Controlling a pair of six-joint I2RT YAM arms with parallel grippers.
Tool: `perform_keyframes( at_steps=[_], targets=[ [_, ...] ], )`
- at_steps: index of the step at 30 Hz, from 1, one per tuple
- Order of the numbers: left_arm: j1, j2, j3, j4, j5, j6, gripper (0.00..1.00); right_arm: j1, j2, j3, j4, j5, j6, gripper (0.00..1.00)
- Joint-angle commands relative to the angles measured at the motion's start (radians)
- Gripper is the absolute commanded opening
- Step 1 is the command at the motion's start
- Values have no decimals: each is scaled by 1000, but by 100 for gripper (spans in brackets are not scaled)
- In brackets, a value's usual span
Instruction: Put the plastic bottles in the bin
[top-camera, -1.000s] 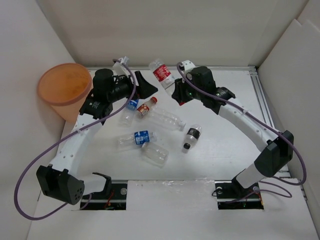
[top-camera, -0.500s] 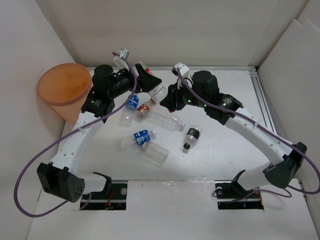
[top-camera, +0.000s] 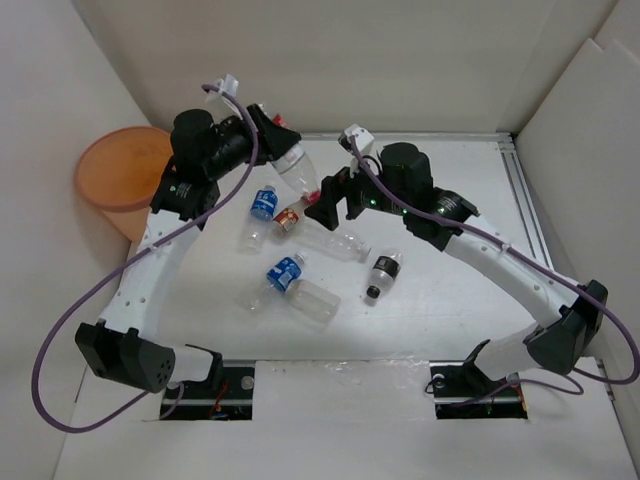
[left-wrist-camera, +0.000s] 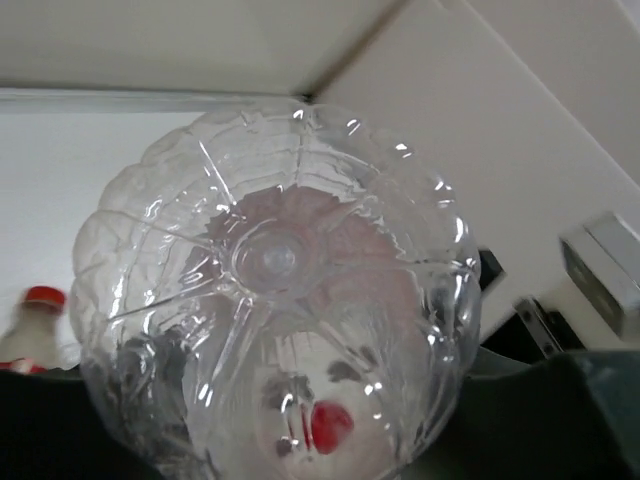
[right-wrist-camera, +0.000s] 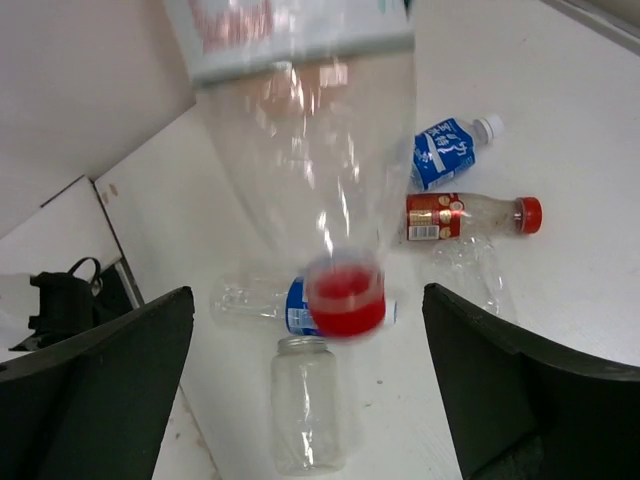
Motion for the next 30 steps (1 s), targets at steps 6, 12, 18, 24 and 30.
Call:
perform_keyframes(
  at_steps=[6, 12, 18, 24, 30],
  targets=[
    [221, 47, 321, -289, -572, 148, 0, -96, 15, -113, 23, 69, -5, 100],
    [326, 110, 435, -305, -918, 211, 0, -148, 35, -122, 7, 23, -23, 100],
    [414, 233, 513, -331, -1131, 288, 1, -158, 78, -75, -75, 4, -68, 100],
    [660, 345, 525, -440, -1079, 190, 0, -158, 69, -93, -85, -25, -68, 100],
    [693, 323, 442, -351, -875, 167, 86, -158, 48, -102, -95, -15, -68, 100]
  ],
)
